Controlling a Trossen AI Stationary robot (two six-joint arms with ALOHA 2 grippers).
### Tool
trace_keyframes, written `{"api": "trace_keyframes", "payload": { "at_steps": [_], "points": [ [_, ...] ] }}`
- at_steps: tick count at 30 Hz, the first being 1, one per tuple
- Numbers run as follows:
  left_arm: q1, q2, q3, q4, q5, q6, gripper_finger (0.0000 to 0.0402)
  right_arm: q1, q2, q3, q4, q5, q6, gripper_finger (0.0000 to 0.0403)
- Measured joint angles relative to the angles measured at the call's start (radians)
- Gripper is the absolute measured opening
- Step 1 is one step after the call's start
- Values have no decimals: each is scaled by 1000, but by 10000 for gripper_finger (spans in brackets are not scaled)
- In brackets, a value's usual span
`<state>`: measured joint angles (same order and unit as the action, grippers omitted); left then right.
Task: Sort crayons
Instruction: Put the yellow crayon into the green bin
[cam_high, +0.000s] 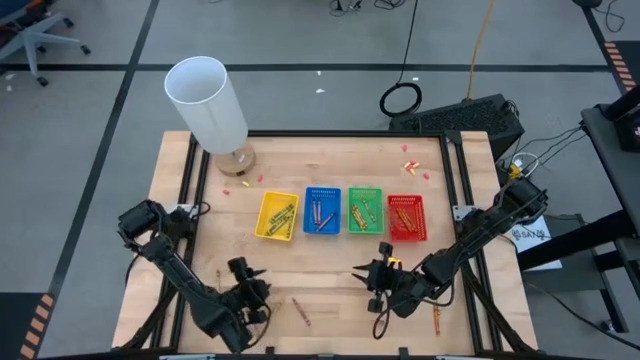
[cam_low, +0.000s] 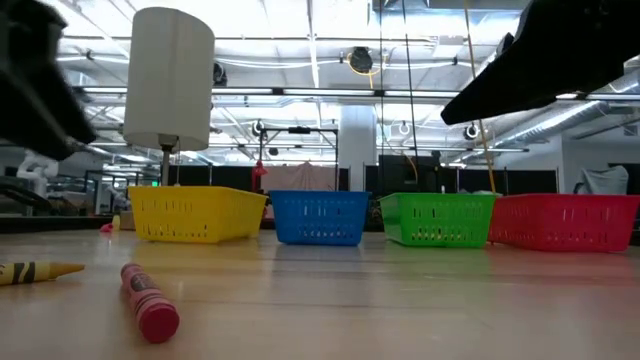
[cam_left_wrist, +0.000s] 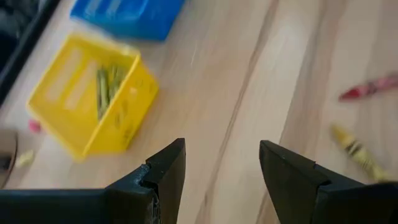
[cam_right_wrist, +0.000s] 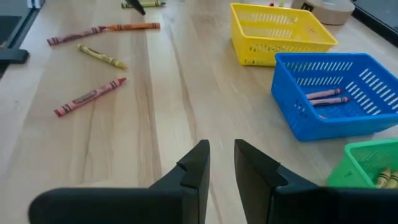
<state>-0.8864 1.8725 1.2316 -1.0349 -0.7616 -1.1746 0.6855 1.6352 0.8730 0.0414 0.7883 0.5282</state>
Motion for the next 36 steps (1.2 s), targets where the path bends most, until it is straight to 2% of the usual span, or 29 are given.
{"api": "trace_keyframes", "payload": {
  "at_steps": [8,15,19,27,30,36],
  "points": [
    [-19,0,0,-102,163,-171,201,-18,0,0,-6,-2,8,61],
    [-36,0,0,-126,168,-155,201,-24,0,0,-6,-2,9,61],
    [-44,0,0,-6,126,-8,201,-24,0,0,-6,-3,16,61],
    [-42,0,0,292,129,228,201,-24,0,0,-5,-3,35,61],
    [-37,1,0,345,154,234,201,-24,0,0,-5,-3,35,61],
    [-38,7,-1,356,195,134,201,-24,0,0,-5,-3,35,61]
  ]
}}
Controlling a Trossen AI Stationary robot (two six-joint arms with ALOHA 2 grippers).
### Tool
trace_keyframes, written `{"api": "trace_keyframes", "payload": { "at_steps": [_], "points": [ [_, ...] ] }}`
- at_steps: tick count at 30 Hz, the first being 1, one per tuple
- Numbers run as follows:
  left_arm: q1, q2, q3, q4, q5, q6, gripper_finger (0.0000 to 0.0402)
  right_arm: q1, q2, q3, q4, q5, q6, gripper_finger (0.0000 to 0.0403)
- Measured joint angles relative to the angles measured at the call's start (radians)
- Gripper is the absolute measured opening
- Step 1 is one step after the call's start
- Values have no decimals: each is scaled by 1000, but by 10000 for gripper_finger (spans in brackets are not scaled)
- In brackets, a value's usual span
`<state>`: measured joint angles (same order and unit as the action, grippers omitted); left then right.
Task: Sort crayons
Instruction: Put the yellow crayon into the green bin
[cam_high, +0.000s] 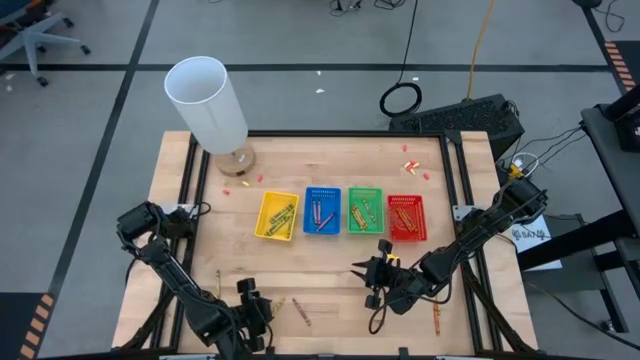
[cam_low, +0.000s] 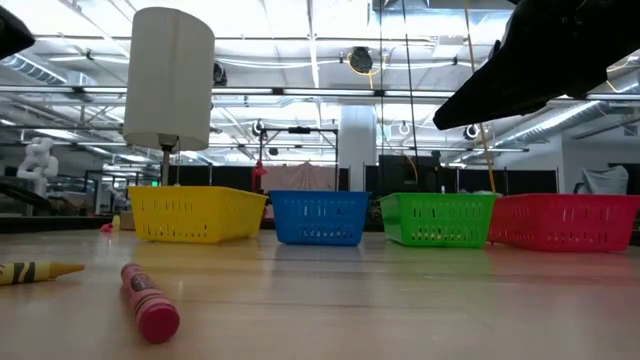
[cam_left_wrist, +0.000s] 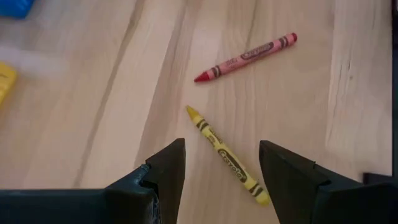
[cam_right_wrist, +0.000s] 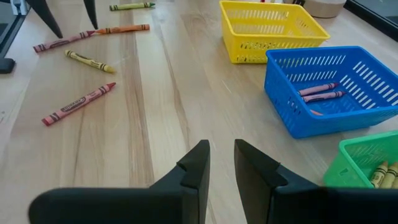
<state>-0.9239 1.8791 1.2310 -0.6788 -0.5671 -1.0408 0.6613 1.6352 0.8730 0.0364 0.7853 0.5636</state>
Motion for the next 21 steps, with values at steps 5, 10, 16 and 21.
{"api": "trace_keyframes", "payload": {
  "at_steps": [5,10,16,21],
  "points": [
    [-8,9,-1,41,10,-35,201,0,0,0,0,0,0,61],
    [-8,57,-1,43,16,-53,201,0,0,0,0,0,0,61],
    [-8,105,-1,60,20,-72,201,0,0,0,0,0,0,61],
    [1,111,-1,69,58,-72,201,0,0,0,0,0,0,61]
  ]
}}
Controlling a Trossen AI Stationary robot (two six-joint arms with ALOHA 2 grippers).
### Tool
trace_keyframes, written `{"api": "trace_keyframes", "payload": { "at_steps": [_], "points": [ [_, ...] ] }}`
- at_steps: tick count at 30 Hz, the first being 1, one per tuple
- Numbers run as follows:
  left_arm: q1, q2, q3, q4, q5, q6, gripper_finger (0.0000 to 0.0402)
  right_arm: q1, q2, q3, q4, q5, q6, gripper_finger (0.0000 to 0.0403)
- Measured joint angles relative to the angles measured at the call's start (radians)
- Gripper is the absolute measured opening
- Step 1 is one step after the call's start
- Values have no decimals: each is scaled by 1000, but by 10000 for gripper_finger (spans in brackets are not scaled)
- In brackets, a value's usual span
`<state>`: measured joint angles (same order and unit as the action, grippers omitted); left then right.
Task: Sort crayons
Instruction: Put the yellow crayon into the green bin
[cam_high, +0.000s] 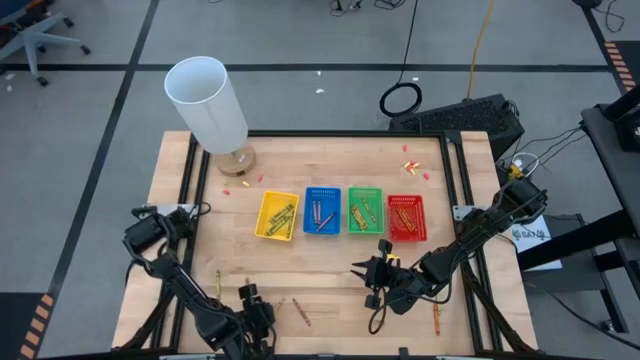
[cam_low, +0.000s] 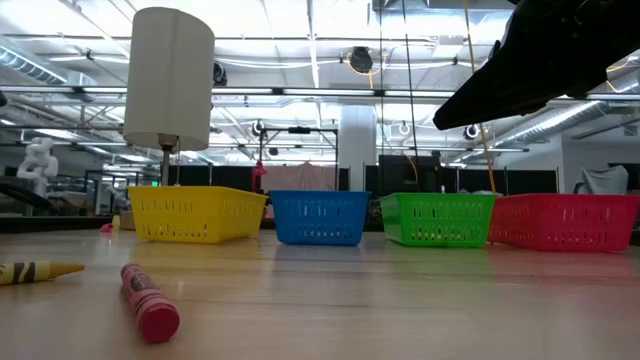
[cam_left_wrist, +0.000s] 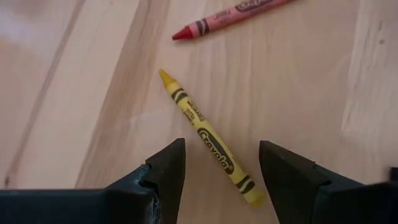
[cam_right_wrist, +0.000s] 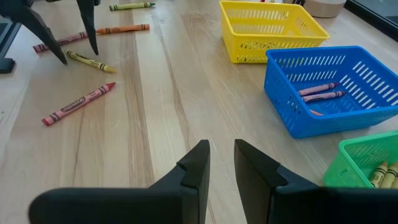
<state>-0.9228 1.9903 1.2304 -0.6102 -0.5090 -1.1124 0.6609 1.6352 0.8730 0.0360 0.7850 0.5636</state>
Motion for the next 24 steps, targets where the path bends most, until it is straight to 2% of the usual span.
{"api": "trace_keyframes", "payload": {
  "at_steps": [4,7,21,24],
  "points": [
    [16,0,0,-4,18,39,196,0,0,0,0,1,0,61],
    [40,-1,0,-4,33,52,178,0,0,0,1,2,0,61],
    [120,-2,2,-36,48,128,18,-1,0,0,1,2,0,61],
    [127,-2,1,-42,33,135,7,-1,0,0,1,1,0,61]
  ]
}}
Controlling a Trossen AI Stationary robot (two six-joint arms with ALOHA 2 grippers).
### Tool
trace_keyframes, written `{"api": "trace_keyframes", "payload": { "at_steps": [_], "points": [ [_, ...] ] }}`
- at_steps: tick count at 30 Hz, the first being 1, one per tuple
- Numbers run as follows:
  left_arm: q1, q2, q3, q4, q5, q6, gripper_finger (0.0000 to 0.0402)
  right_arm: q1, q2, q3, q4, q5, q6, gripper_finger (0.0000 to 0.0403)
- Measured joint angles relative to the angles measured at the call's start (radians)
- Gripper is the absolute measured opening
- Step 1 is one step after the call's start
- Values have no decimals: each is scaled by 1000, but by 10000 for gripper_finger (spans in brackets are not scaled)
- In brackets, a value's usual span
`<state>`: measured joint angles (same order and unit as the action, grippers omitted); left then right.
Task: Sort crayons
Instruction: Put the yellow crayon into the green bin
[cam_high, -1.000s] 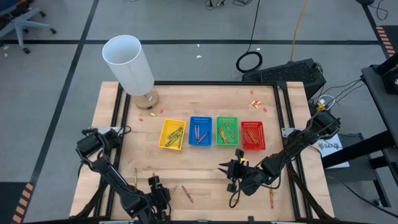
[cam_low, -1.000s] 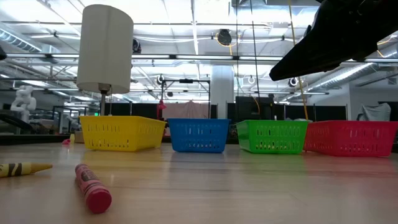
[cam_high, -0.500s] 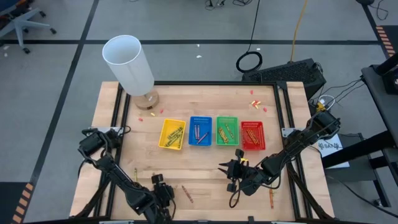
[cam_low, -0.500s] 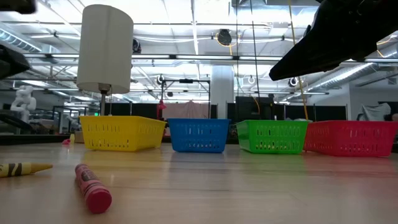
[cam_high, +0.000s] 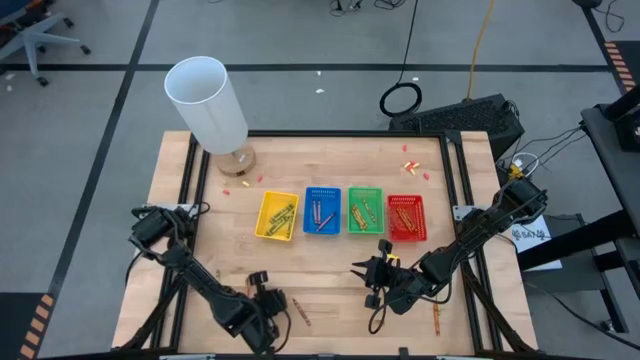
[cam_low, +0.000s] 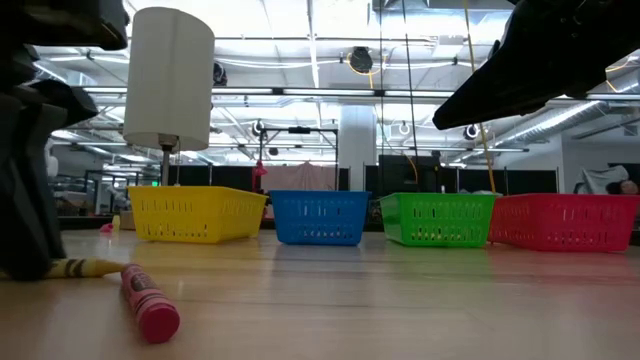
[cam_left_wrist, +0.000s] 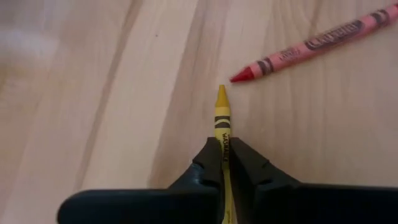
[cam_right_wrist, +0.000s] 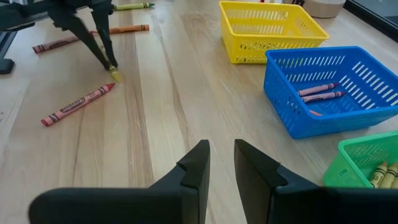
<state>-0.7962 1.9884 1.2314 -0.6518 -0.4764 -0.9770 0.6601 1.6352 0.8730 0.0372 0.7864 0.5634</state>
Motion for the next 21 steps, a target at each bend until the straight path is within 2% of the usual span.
{"api": "trace_keyframes", "payload": {
  "at_steps": [5,11,21],
  "points": [
    [1,0,-1,-11,-10,21,14,0,0,0,0,0,-4,61],
    [3,-33,-3,-65,-12,25,4,0,0,0,0,2,-7,61],
    [3,-169,-2,-91,-161,85,2,-20,0,0,2,3,-1,61]
  ]
}}
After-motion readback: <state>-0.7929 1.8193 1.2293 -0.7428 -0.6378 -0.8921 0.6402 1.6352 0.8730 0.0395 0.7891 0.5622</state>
